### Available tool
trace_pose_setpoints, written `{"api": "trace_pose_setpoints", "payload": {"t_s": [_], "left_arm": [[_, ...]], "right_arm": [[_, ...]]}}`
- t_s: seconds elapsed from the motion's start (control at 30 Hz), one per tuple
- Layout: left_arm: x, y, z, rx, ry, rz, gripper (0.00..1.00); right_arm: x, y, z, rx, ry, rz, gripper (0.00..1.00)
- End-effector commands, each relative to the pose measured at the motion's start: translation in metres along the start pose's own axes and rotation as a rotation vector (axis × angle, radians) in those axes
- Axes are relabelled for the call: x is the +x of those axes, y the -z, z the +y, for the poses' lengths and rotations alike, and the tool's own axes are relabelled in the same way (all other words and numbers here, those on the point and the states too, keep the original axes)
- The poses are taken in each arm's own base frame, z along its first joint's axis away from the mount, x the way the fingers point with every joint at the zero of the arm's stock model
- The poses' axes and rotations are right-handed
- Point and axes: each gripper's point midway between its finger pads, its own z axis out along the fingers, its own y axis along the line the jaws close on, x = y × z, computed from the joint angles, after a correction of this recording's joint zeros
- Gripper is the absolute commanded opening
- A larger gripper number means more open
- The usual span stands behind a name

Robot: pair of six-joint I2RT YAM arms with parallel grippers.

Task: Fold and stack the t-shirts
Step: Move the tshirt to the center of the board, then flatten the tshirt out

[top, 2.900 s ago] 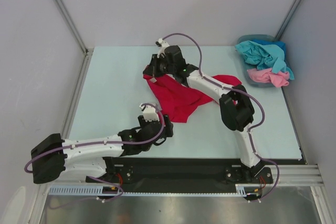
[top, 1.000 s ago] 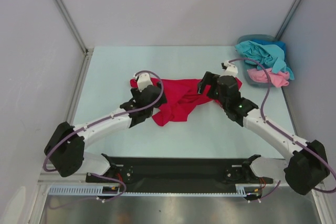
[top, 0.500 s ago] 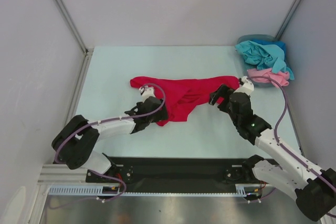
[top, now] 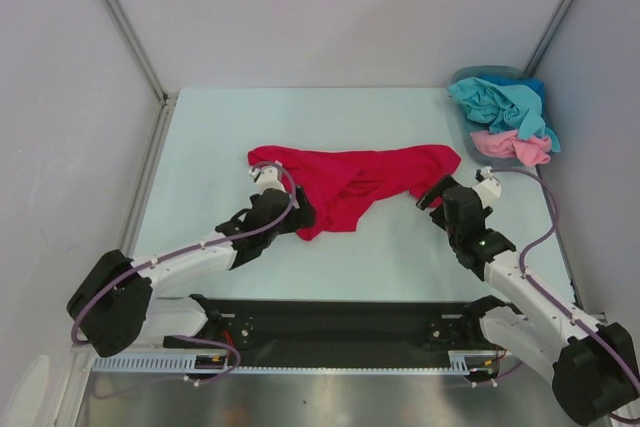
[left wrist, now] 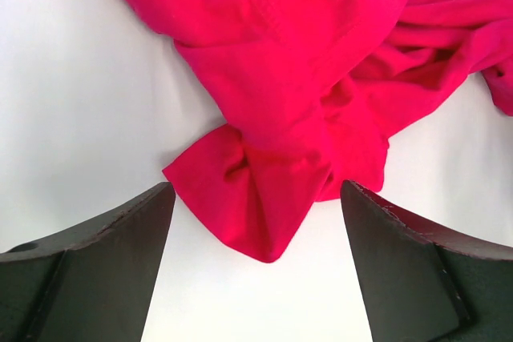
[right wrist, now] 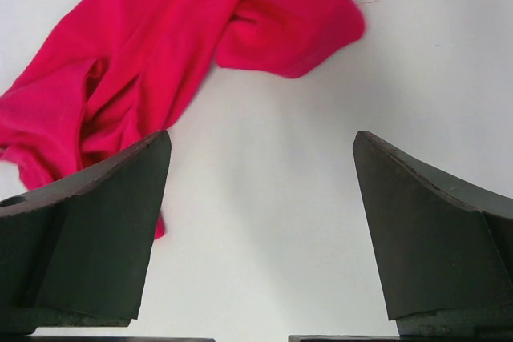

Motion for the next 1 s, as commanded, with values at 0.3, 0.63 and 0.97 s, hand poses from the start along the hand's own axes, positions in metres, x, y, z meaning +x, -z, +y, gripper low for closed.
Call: {"api": "trace_pose_setpoints", "payload": {"t_s": [0.3, 0.63, 0.97], "left_arm": [[0.009, -0.001, 0.005, 0.013, 0.032, 0.009, 0.9], [0.024, 0.003, -0.013, 0.055, 0.015, 0.037, 0.9], [0.037, 0.005, -0.011, 0.043, -0.005, 0.055, 0.9]], "right_arm": [[0.02, -0.027, -0.036, 0.074, -0.137, 0.031, 1.0], [0.012, -0.05, -0.022, 0.038, -0.148, -0.009, 1.0], [0.005, -0.069, -0.019, 0.041, -0.151, -0.035, 1.0]]}}
